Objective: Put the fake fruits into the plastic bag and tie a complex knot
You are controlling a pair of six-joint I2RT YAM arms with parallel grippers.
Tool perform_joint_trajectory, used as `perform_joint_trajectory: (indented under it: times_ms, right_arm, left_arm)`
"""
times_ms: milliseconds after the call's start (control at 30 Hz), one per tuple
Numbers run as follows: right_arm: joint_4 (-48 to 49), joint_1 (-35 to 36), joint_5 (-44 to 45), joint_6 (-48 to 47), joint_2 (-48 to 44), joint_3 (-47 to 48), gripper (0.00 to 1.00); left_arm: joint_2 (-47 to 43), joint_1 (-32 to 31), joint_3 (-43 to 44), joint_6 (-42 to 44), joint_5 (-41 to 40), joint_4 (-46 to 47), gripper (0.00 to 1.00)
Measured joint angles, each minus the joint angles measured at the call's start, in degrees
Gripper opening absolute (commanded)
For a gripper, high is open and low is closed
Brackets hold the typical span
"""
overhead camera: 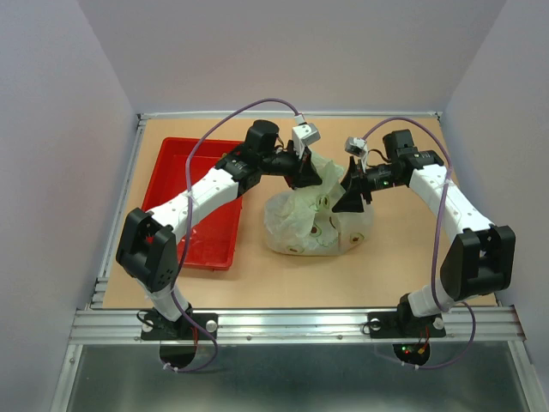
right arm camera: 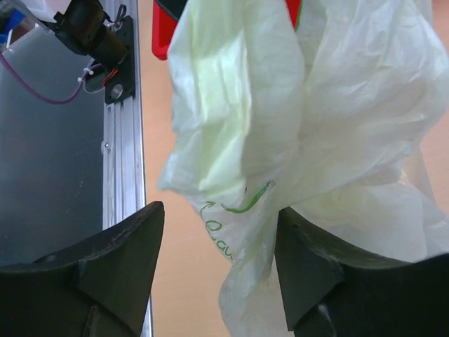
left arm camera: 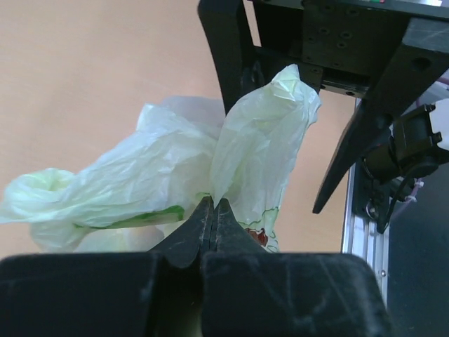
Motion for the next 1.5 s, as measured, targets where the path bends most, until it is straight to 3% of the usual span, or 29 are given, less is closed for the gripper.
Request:
perform_joint_trajectory:
  times_ms: [267,433,533,567,600,667,800,867,1100,1267,1367,1500]
  right_arm:
    - [0.17,2.14,-0.13,0.72,0.17,0.11,0.68]
    - [1.31,3.30,-0.35,2.51,1.22,0.13,0.63]
    - [2.58,3.34,-0.33,4.09,1.86,0.13,0.46]
    - [3.10,3.34,-0.31,4.72,2.01,0.13,0.30]
    - [3.41,3.34,-0.28,5.18,2.08,0.13,0.23]
    - [4.61,3.34,-0.04,6.10,2.21,0.13,0.07]
    - [5.68,3.34,1.22,7.19,2.34,0.13,0.00]
    - [6.10,3.34,1.66,7.28,2.34,0.13,0.00]
    - [6.64,3.34,2.34,7.13,2.34,0.13,0.01]
    - [6.88,3.34,2.47,5.29,2.29,0.13,0.00]
    - [6.88,3.37,2.54,3.65,2.21,0.13,0.00]
    - [6.93,4.26,3.67,1.20,1.86,0.13,0.00]
  left_arm:
    - [0.00,-1.03,-0.28,0.11,-0.52,0.70,0.00]
    - [0.00,-2.93,-0.28,1.51,-1.33,0.66,0.00]
    - [0.00,-3.65,-0.28,2.03,-1.46,0.66,0.00]
    - [0.00,-3.85,-0.28,2.25,-1.49,0.63,0.00]
    - [0.00,-4.00,-0.28,2.40,-1.49,0.61,0.00]
    - [0.00,-4.02,-0.28,2.93,-1.36,0.42,0.10]
    - [-0.20,-3.19,-0.22,3.74,-0.90,-0.72,0.46]
    - [-0.42,-1.68,0.50,3.91,0.42,-3.02,0.55]
    - [-1.99,6.69,12.50,7.43,4.28,-14.75,0.64]
    - [-6.51,8.09,16.22,10.32,4.33,-18.23,0.75]
    - [-5.70,8.22,19.10,11.76,4.83,-19.78,0.99]
    - [-0.48,8.17,23.41,11.78,6.99,-20.85,0.99]
